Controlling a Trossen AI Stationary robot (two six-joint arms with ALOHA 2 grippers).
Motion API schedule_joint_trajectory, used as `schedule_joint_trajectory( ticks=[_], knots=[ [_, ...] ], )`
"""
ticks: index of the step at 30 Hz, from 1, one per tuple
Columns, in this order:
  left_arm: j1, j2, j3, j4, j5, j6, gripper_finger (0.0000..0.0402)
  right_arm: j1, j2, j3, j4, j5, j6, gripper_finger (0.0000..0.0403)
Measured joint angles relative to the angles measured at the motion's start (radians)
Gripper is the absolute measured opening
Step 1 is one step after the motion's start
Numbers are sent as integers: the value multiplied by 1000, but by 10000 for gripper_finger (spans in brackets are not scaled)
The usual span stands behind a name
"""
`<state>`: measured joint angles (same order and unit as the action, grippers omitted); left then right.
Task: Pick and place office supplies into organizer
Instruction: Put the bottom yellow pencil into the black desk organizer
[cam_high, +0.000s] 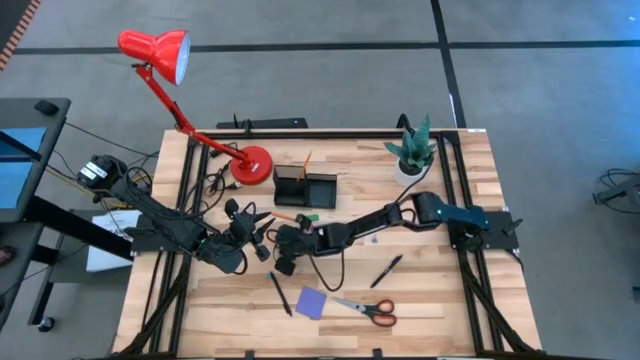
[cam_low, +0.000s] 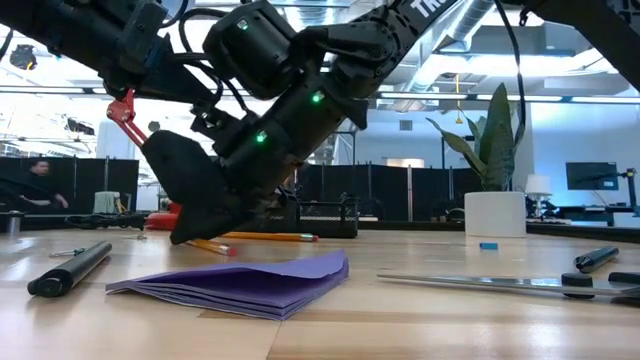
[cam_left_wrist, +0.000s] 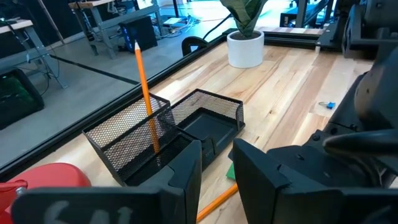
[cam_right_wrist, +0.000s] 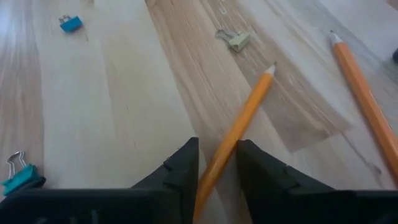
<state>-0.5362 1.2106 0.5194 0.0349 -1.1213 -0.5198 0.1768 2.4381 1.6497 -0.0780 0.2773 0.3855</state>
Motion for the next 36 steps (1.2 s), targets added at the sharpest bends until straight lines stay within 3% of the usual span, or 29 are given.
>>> schedule_joint_trajectory(
  ticks=[8, 23, 27, 36],
  knots=[
    [0, 0, 0, 0, 0, 0, 85, 0, -4, 2, -21, -37, 1, 12],
    [0, 0, 3, 7, -8, -22, 85, -3, -44, -8, 8, -47, -93, 2],
    [-2, 0, 38, 8, -89, 6, 85, -2, -85, -14, -42, -54, -127, 1],
    [-33, -39, 186, 7, -343, 273, 85, 3, -167, -16, -221, 33, -147, 0]
  ],
)
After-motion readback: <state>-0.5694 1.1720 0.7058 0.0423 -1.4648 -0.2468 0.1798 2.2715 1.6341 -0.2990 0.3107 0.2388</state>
